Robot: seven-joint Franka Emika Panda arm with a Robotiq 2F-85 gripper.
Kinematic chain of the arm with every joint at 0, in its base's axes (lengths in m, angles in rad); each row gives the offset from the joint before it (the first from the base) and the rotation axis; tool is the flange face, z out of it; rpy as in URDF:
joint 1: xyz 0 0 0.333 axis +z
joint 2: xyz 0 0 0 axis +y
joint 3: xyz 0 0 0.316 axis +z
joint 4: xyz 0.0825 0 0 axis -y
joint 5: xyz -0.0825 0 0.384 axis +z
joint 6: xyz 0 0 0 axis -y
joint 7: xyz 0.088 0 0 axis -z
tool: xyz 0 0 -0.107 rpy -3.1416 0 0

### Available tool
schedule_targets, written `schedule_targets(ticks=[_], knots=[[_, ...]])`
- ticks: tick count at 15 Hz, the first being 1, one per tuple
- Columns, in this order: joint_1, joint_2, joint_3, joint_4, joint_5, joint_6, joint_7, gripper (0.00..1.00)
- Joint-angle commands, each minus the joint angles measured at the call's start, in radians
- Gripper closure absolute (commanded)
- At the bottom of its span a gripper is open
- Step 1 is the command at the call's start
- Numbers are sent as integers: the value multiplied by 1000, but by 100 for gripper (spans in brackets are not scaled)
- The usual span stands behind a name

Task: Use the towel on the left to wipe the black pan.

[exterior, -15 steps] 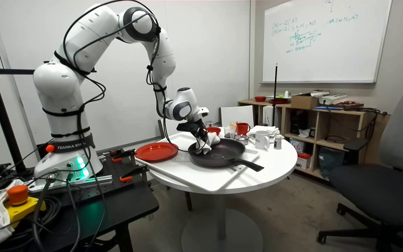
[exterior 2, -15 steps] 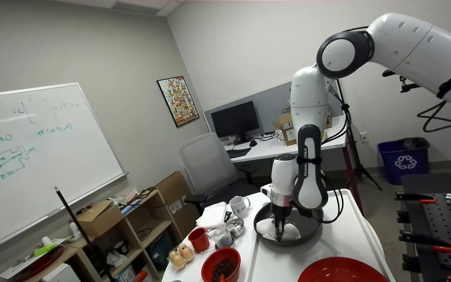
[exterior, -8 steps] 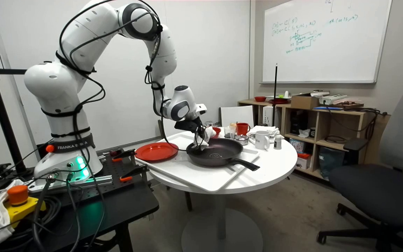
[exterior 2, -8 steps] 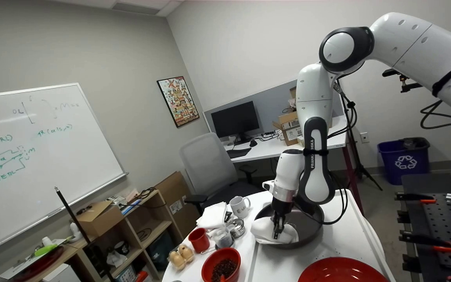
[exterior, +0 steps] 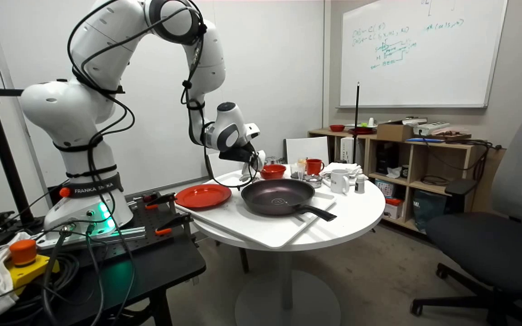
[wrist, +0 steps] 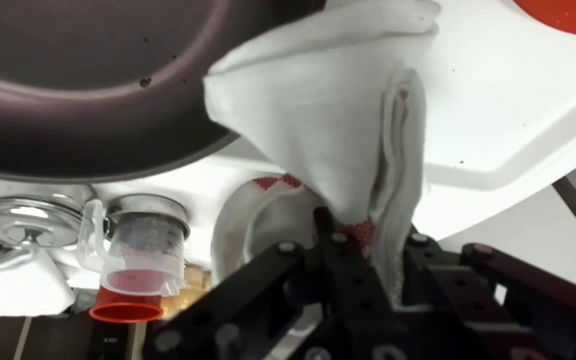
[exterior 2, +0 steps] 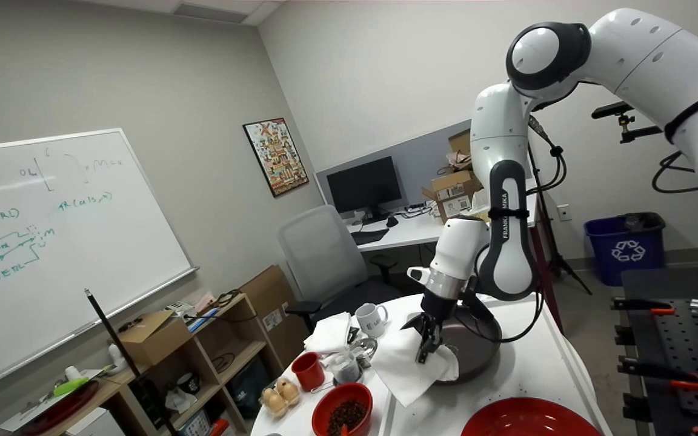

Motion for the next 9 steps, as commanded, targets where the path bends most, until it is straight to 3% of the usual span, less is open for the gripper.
schedule_targets(ticks=[1,4,6,9], knots=[[-118,-54,98,-24,-98,0,29,96],[-235,-54,199,17,-55,-1,-17,96],[-289,-58,228,52,-29,-1,-19,96],[-307,-70,191,115,32,-1,-32,96]])
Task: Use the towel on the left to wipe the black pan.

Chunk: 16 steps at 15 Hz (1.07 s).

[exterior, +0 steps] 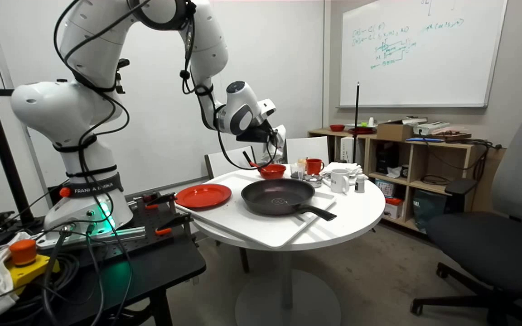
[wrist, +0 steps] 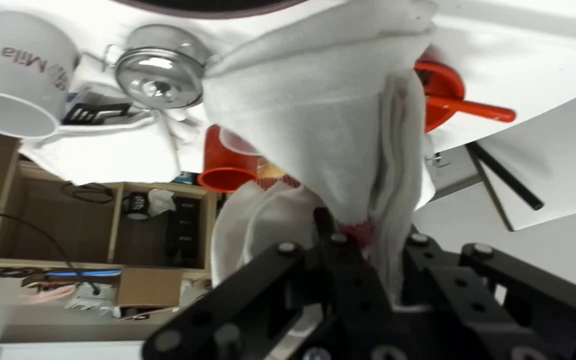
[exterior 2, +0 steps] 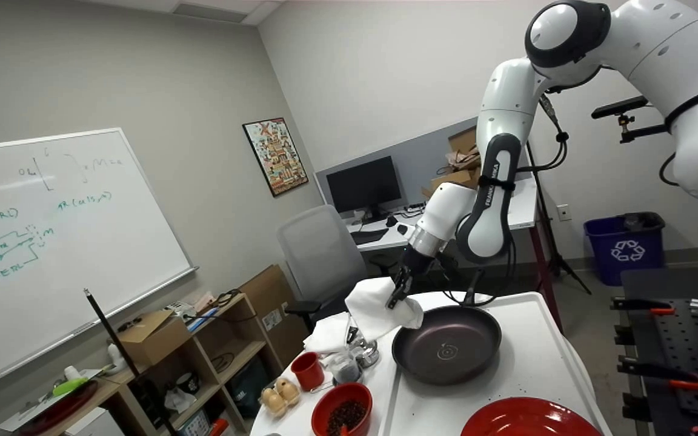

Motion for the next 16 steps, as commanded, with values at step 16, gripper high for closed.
schedule_targets(ticks=[16], knots=[[699,108,-766,158,382,-61,28,96]])
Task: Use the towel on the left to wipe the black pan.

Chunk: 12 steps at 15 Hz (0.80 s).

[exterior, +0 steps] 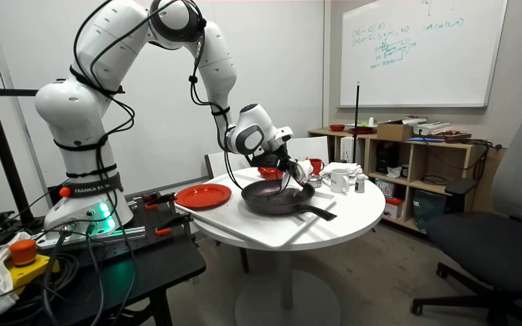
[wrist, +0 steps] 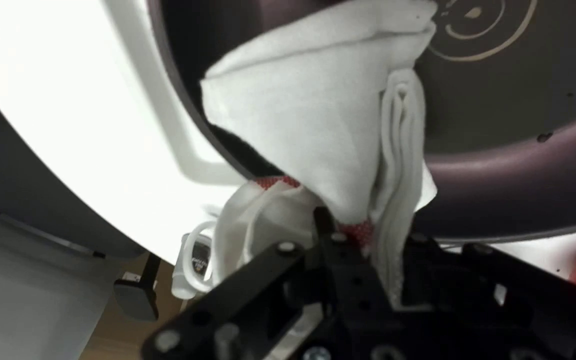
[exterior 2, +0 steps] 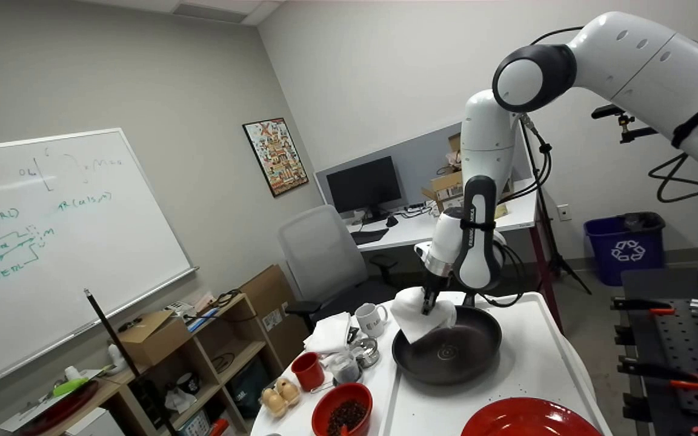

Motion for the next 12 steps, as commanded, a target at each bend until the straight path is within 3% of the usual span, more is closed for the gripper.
schedule_targets(ticks=[1,5,12], knots=[[107,49,-49,50,55,-63,41,96],[151,78,-51,75,69,-103,69,96],[160,74,-45,52,59,-74,74,96]])
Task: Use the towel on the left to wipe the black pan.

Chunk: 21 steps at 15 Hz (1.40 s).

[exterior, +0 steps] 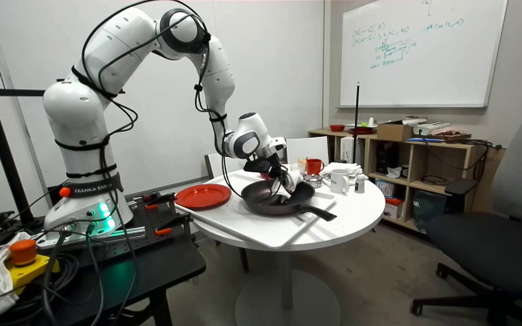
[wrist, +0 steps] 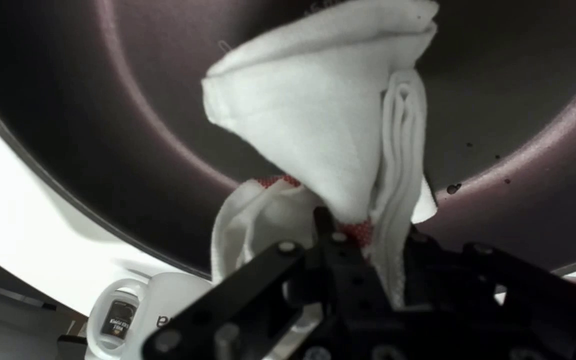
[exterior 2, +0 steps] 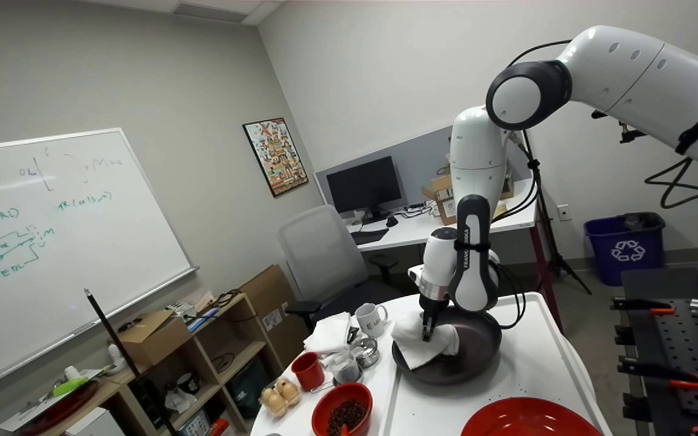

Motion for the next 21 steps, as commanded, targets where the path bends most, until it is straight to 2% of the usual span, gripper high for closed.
schedule_targets(ticks=[1,3,9,14,18,21], knots=[[22,-1,-10,-6,12,12,9,96],[33,-3,-16,-9,17,6,11,96],[190,17,-159,64,98,-82,61,96],[317,34,-265,103,118,-160,118,96],[354,58,-284,146,94,-248,164,96],[330,69,-251,163,77,-278,168,96]])
